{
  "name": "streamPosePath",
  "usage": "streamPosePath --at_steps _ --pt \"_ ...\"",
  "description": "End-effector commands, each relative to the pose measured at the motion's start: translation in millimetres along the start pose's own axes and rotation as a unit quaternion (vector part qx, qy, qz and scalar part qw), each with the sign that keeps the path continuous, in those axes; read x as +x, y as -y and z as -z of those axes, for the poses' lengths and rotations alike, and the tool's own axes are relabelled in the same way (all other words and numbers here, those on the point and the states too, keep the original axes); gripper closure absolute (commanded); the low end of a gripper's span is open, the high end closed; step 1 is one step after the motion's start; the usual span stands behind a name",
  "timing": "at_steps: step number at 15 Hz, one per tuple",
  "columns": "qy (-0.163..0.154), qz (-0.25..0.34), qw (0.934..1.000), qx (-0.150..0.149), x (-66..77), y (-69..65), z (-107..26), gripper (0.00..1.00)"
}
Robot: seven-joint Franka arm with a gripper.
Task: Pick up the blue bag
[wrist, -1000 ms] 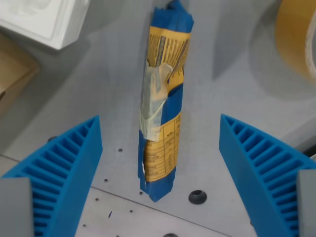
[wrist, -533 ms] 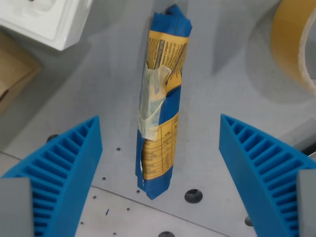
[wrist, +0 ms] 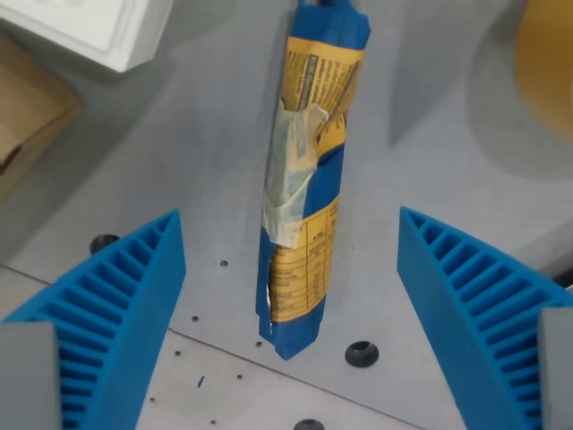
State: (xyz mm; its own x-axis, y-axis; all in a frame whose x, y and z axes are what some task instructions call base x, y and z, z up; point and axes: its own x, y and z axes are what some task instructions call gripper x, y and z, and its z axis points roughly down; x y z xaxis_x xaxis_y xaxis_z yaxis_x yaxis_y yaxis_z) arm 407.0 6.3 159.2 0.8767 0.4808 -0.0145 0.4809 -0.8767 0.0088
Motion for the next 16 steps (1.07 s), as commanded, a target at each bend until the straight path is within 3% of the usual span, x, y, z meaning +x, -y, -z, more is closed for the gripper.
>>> streamPosePath --at_steps 1,6,8,11,12,13,16 --pt "-0.033 0.01 0.999 -0.027 5.8 1.1 -7.7 0.0" --pt "-0.019 0.008 0.9996 -0.021 9.4 -3.4 -7.2 0.0" --pt "-0.014 0.007 0.9997 -0.019 1.1 2.8 -17.7 0.0" --pt "-0.025 0.007 0.9994 -0.024 13.1 -4.2 -32.0 0.0" --pt "-0.024 0.007 0.9994 -0.024 10.7 -2.6 -37.2 0.0" --pt "-0.021 0.007 0.9995 -0.023 5.9 0.9 -42.7 1.0" --pt "-0.021 0.007 0.9995 -0.023 5.9 0.9 -42.7 1.0"
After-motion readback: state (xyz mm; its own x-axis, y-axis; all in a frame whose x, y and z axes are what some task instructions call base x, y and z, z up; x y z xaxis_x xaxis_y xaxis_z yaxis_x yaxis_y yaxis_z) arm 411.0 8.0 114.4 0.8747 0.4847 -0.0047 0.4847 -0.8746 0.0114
